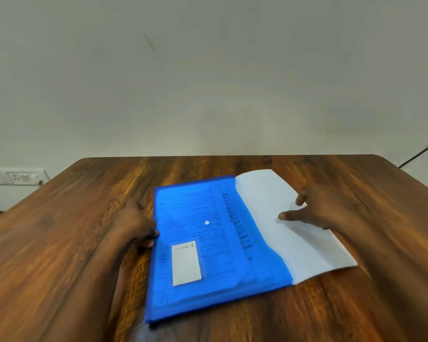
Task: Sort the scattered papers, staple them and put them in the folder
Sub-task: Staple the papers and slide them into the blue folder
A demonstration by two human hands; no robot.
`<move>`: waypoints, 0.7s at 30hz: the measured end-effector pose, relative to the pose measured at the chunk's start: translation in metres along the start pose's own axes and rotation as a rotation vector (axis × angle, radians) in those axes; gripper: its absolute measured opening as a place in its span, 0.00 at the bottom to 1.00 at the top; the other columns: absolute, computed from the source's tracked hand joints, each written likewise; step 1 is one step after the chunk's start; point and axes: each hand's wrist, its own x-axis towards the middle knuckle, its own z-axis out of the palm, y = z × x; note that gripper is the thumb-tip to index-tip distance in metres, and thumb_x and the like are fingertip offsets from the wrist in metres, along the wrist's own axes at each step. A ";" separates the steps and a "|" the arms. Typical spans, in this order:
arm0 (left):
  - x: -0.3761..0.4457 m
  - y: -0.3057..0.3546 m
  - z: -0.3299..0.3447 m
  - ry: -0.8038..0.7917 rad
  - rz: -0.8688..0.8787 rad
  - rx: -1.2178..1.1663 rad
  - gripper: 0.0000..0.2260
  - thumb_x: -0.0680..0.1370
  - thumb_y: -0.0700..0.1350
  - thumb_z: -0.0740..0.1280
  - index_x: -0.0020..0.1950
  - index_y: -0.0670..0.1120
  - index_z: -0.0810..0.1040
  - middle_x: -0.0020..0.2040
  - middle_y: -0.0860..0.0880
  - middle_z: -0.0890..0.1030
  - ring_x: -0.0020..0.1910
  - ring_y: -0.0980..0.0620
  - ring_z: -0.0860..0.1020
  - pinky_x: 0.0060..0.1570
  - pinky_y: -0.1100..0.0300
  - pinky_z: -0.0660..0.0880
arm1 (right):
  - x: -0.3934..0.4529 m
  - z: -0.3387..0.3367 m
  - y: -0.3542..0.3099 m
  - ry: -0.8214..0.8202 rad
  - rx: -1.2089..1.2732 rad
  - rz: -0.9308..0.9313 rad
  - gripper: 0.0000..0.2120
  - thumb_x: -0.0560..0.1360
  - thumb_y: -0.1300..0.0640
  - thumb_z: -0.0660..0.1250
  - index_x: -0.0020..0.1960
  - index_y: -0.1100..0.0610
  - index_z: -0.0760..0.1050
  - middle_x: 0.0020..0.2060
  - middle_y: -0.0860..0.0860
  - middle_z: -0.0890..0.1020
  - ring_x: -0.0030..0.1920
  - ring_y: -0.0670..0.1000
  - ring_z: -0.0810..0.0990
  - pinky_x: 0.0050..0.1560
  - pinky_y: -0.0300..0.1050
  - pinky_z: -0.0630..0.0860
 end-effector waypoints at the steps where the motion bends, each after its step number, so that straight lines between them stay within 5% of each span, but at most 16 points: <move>1: -0.003 0.002 0.000 0.029 0.007 -0.006 0.30 0.72 0.26 0.74 0.68 0.46 0.68 0.50 0.35 0.83 0.26 0.41 0.84 0.23 0.54 0.79 | -0.006 0.001 -0.009 0.001 -0.024 -0.033 0.32 0.62 0.28 0.77 0.55 0.50 0.80 0.51 0.46 0.80 0.47 0.48 0.77 0.47 0.45 0.81; 6: -0.015 0.008 0.011 0.014 0.166 0.171 0.29 0.67 0.37 0.78 0.66 0.45 0.73 0.36 0.45 0.86 0.25 0.57 0.83 0.31 0.62 0.81 | -0.029 0.021 -0.045 -0.027 -0.085 -0.143 0.34 0.62 0.23 0.72 0.57 0.46 0.78 0.53 0.44 0.80 0.51 0.46 0.77 0.48 0.44 0.79; 10: -0.029 0.023 0.027 -0.095 0.293 0.600 0.25 0.75 0.52 0.76 0.69 0.45 0.79 0.59 0.47 0.86 0.46 0.61 0.85 0.47 0.66 0.77 | -0.026 0.039 -0.044 -0.067 -0.154 -0.155 0.37 0.66 0.21 0.67 0.62 0.47 0.74 0.57 0.49 0.76 0.55 0.49 0.74 0.54 0.48 0.78; 14: -0.066 0.041 0.055 -0.016 0.487 1.017 0.22 0.80 0.62 0.67 0.63 0.46 0.78 0.66 0.45 0.81 0.66 0.44 0.79 0.58 0.54 0.75 | -0.022 0.045 -0.041 -0.123 -0.170 -0.138 0.32 0.71 0.20 0.56 0.54 0.47 0.70 0.54 0.52 0.75 0.55 0.53 0.74 0.56 0.52 0.76; 18: -0.104 0.055 0.071 -0.060 0.593 1.093 0.24 0.80 0.66 0.67 0.64 0.47 0.78 0.65 0.45 0.81 0.65 0.42 0.79 0.56 0.53 0.74 | -0.015 0.056 -0.033 -0.076 -0.166 -0.122 0.47 0.64 0.16 0.41 0.62 0.51 0.71 0.61 0.56 0.76 0.59 0.56 0.75 0.59 0.53 0.74; 21: -0.124 0.061 0.073 -0.121 0.663 1.116 0.25 0.77 0.69 0.68 0.60 0.49 0.78 0.60 0.47 0.82 0.60 0.44 0.80 0.49 0.53 0.70 | -0.009 0.061 -0.025 -0.094 -0.176 -0.121 0.54 0.63 0.14 0.41 0.71 0.52 0.67 0.69 0.59 0.72 0.68 0.59 0.71 0.67 0.55 0.71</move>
